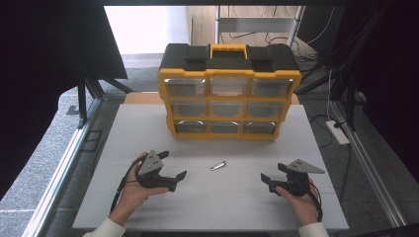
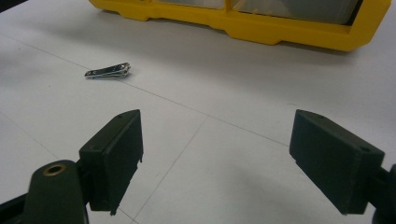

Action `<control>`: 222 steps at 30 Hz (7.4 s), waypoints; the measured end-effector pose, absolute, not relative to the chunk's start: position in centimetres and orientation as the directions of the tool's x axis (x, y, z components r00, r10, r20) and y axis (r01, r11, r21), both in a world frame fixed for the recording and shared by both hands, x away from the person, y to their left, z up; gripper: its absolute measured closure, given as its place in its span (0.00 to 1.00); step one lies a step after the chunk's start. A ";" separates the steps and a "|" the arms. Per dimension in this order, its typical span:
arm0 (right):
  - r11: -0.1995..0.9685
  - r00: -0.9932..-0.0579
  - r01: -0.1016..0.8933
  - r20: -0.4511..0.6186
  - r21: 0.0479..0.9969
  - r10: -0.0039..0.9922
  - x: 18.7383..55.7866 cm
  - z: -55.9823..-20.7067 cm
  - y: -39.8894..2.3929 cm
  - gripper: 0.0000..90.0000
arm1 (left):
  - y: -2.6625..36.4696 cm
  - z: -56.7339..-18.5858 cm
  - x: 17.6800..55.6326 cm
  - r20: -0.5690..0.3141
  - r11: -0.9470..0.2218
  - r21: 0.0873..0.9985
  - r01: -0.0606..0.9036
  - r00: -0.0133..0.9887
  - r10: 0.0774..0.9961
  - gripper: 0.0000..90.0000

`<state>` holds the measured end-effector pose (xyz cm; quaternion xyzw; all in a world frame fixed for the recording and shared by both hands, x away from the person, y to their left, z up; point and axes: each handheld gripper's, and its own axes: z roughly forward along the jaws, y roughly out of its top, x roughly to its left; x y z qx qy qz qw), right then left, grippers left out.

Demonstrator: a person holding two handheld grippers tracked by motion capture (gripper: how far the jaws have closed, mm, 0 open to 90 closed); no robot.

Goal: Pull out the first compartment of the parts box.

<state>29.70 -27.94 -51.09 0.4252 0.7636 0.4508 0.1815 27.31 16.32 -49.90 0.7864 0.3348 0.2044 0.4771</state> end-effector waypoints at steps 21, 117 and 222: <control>0.205 -0.553 0.496 0.125 0.844 0.824 29.8 -51.1 -28.1 0.20 | 14.6 -48.9 27.3 0.205 -0.463 0.868 0.180 0.719 0.664 0.10; 0.202 -0.515 0.502 0.103 0.841 0.851 29.6 -51.3 -28.4 0.20 | 11.6 -39.6 31.9 0.749 -0.750 0.627 -0.209 0.428 0.506 0.12; 0.231 -0.515 0.514 0.082 0.826 0.853 29.7 -51.6 -28.2 0.20 | 11.4 -36.1 36.9 0.871 -0.844 0.482 -0.236 0.237 0.431 0.20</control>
